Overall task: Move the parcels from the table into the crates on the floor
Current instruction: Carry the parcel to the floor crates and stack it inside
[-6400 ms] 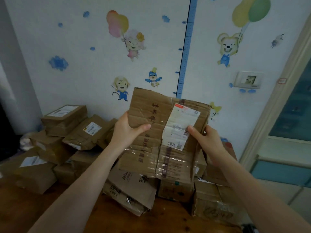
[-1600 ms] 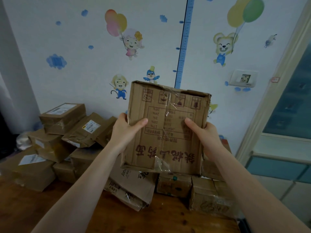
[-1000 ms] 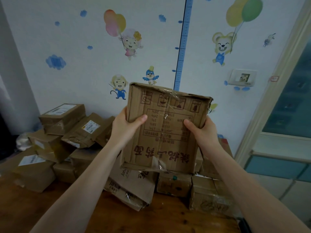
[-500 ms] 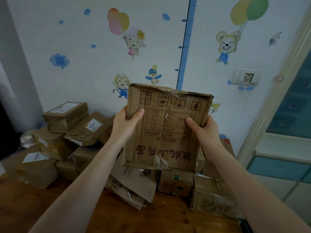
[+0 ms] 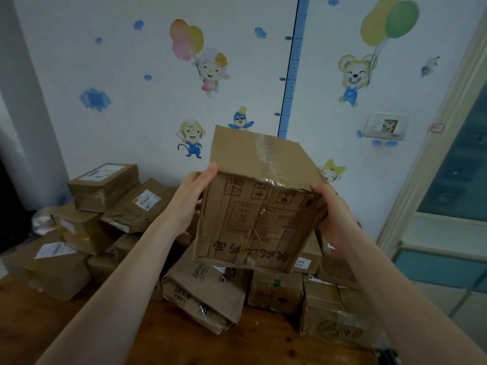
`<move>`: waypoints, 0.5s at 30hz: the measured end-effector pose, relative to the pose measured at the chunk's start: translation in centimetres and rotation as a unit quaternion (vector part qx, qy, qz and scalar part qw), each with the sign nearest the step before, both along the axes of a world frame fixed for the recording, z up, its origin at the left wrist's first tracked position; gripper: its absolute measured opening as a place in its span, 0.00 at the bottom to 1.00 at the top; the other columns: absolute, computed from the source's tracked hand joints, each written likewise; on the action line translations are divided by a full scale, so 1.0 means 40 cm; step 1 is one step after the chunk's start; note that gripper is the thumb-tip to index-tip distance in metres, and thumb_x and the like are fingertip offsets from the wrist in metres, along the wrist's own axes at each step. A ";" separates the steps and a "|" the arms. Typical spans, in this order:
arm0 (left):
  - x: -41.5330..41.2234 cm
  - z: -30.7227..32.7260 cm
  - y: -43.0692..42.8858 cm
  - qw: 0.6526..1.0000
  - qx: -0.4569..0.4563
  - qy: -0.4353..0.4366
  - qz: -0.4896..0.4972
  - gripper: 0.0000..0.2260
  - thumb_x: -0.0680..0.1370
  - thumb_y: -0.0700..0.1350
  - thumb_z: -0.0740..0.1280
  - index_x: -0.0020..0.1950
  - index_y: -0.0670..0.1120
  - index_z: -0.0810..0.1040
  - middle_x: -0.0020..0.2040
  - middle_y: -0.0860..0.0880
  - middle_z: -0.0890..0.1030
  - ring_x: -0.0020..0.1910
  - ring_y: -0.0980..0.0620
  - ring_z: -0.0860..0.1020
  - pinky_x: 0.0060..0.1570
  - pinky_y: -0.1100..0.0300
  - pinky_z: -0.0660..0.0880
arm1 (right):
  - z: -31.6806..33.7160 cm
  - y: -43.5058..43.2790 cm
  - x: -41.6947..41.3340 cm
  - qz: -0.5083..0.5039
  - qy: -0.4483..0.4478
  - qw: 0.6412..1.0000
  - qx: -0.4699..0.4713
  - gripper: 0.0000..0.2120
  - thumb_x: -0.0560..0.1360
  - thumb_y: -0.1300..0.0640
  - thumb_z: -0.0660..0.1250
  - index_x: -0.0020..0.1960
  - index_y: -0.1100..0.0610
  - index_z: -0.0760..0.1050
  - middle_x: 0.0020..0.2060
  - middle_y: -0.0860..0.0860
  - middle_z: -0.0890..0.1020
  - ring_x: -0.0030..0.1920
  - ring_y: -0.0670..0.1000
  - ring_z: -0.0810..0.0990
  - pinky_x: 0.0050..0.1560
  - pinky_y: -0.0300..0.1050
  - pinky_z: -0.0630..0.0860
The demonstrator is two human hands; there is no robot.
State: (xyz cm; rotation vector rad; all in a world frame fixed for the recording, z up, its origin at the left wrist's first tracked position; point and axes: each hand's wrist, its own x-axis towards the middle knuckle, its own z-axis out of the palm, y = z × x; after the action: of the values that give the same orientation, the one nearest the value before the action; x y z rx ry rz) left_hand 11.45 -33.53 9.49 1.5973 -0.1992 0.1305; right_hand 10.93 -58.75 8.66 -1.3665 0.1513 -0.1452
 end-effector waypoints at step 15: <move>0.021 -0.025 -0.004 0.994 -0.025 0.100 0.020 0.12 0.75 0.42 0.70 0.57 0.43 0.76 0.46 0.48 0.82 0.43 0.51 0.80 0.39 0.58 0.74 | -0.024 -0.002 0.007 0.037 -0.009 0.997 -0.073 0.17 0.73 0.54 0.71 0.58 0.58 0.74 0.50 0.54 0.82 0.50 0.54 0.81 0.52 0.49 0.78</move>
State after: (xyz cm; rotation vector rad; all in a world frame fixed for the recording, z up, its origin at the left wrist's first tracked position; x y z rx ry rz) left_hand 12.31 -33.71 8.50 1.5542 -0.0086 0.0057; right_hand 11.21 -58.83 7.69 -1.5140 0.0750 -0.1075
